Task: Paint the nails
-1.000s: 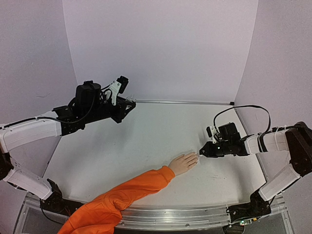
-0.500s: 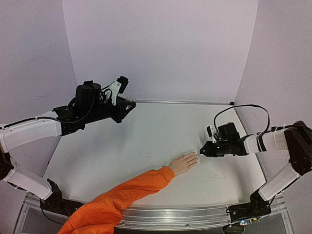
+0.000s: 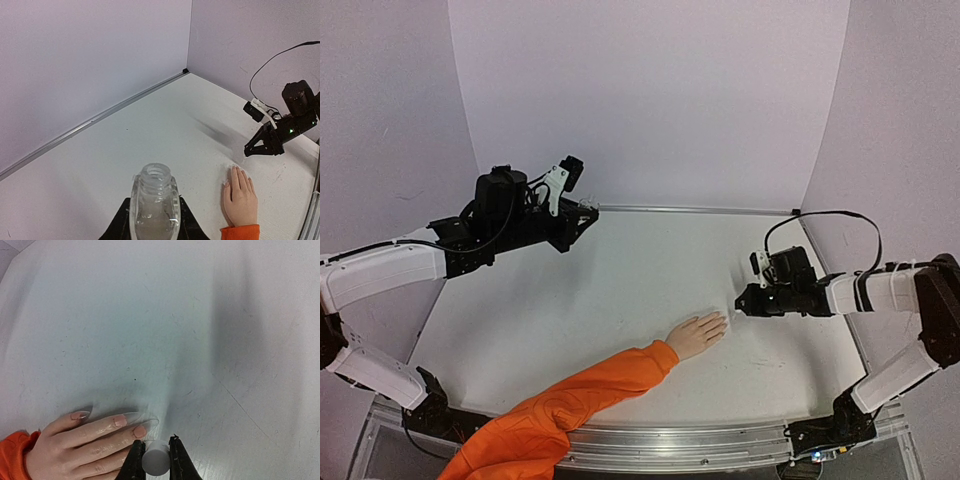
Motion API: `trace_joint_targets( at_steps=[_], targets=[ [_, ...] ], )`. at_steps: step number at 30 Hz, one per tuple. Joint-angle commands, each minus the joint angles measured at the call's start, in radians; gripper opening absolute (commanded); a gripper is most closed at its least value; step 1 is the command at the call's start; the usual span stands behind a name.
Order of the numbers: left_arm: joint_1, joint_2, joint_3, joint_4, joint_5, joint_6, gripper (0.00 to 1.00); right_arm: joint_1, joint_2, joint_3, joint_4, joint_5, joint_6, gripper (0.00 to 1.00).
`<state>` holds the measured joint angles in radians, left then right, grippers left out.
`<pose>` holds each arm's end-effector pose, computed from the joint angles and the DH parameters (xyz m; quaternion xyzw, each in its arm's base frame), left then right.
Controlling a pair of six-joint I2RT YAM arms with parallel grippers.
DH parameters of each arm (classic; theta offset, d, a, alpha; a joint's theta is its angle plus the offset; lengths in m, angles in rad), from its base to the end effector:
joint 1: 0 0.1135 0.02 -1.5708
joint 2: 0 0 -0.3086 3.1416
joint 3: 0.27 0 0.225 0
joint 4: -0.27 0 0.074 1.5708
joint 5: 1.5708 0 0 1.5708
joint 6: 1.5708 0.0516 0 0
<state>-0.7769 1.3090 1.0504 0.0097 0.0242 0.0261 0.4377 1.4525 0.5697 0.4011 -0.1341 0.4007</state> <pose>0.2037 -0.2020 0.3832 0.3153 0.7237 -0.2339 0.5676 0.2494 0.1243 0.2326 -0.0505 0.8527 0.2627 0.4488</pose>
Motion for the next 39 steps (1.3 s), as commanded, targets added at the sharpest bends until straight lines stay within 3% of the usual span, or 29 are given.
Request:
trace_joint_targets(
  at_steps=[1,3,6,10,14,25,32,39],
  targets=[
    [0.006,-0.039,0.008,0.057,0.039,0.006,0.0,0.006,-0.125,0.064,-0.052,-0.002,-0.029,0.0],
    [0.007,-0.036,0.006,0.058,0.078,0.01,0.0,0.007,-0.161,0.082,-0.059,-0.025,-0.044,0.0],
    [0.007,-0.032,0.004,0.053,0.246,0.036,0.0,0.006,-0.204,0.107,-0.048,-0.099,-0.066,0.0],
    [0.007,-0.016,0.009,0.037,0.459,0.046,0.0,0.012,-0.239,0.159,0.036,-0.285,-0.067,0.0],
    [0.004,-0.019,-0.004,0.022,0.569,0.038,0.0,0.089,-0.257,0.242,0.117,-0.447,-0.078,0.0],
    [-0.022,-0.11,-0.093,-0.053,0.573,0.235,0.0,0.276,-0.131,0.487,0.186,-0.644,-0.114,0.0],
    [-0.03,-0.103,-0.104,-0.054,0.526,0.302,0.0,0.393,-0.009,0.656,0.131,-0.55,-0.106,0.0],
    [-0.048,-0.116,-0.113,-0.055,0.469,0.313,0.0,0.462,-0.014,0.654,0.138,-0.439,-0.116,0.0]
  ],
)
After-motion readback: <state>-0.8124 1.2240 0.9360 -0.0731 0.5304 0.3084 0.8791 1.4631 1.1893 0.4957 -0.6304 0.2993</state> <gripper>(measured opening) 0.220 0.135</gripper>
